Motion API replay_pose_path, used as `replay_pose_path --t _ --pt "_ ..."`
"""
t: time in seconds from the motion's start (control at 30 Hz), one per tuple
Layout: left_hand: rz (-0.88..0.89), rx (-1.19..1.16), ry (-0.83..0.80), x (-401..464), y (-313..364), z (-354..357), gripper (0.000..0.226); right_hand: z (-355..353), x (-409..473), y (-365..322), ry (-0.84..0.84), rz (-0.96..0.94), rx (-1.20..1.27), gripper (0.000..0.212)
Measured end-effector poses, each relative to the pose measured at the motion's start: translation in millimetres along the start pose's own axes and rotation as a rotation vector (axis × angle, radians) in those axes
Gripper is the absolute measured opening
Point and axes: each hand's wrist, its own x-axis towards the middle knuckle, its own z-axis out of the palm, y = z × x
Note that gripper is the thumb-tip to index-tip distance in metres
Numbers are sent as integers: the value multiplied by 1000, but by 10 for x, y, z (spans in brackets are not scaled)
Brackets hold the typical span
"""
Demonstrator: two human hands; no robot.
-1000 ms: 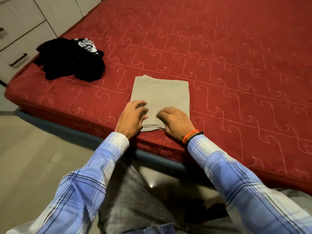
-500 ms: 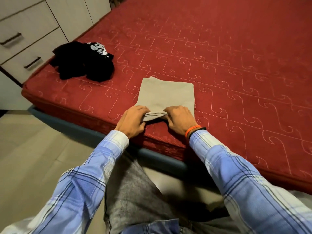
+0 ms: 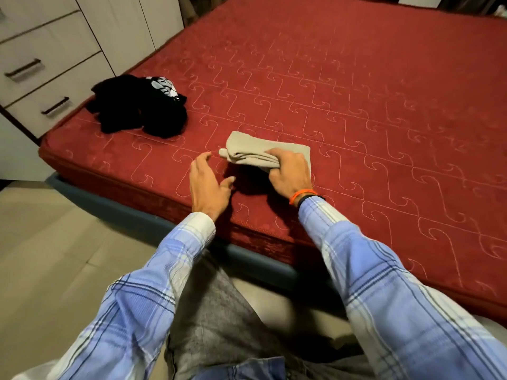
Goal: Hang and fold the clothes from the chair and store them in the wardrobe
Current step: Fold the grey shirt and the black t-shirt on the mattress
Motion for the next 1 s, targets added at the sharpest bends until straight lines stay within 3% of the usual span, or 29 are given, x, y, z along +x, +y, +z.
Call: replay_pose_path --t 0.1,0.17,0.23,0.33,0.37,0.4,0.47,0.53,0.57,0.67,0.73,0.83,1.0 --pt "-301 -167 -90 127 -25 79 89 -296 70 1 4 -20 192 22" --pt "-439 -352 -112 212 55 127 86 -483 93 -3 -17 46 363 20" --pt "-517 -595 -118 273 197 148 70 -641 107 49 -17 144 658 23" --pt "-447 -907 -175 304 416 120 34 -811 162 254 -24 337 996 9" --pt "-430 -930 -170 316 434 125 28 -826 176 369 -21 423 1024 21" --pt "-421 -889 -169 317 451 138 22 -828 186 512 -17 521 972 31" --pt "-418 -665 -203 331 374 232 19 -765 139 805 -63 664 461 45" --pt "-435 -431 -319 279 281 358 33 -674 -37 1024 -134 671 -72 50" --pt "-436 -333 -367 263 220 433 40 -624 -128 1093 -149 639 -181 48" --pt "-416 -153 -323 231 159 545 30 -492 -253 1174 -91 528 -189 44" --pt "-448 -175 -264 262 202 567 25 -449 -238 1149 -21 530 -101 47" --pt "-501 -262 -144 347 250 585 34 -413 -155 1129 81 621 36 50" --pt "-583 -424 -75 489 236 617 21 -418 -94 1122 267 613 243 8"
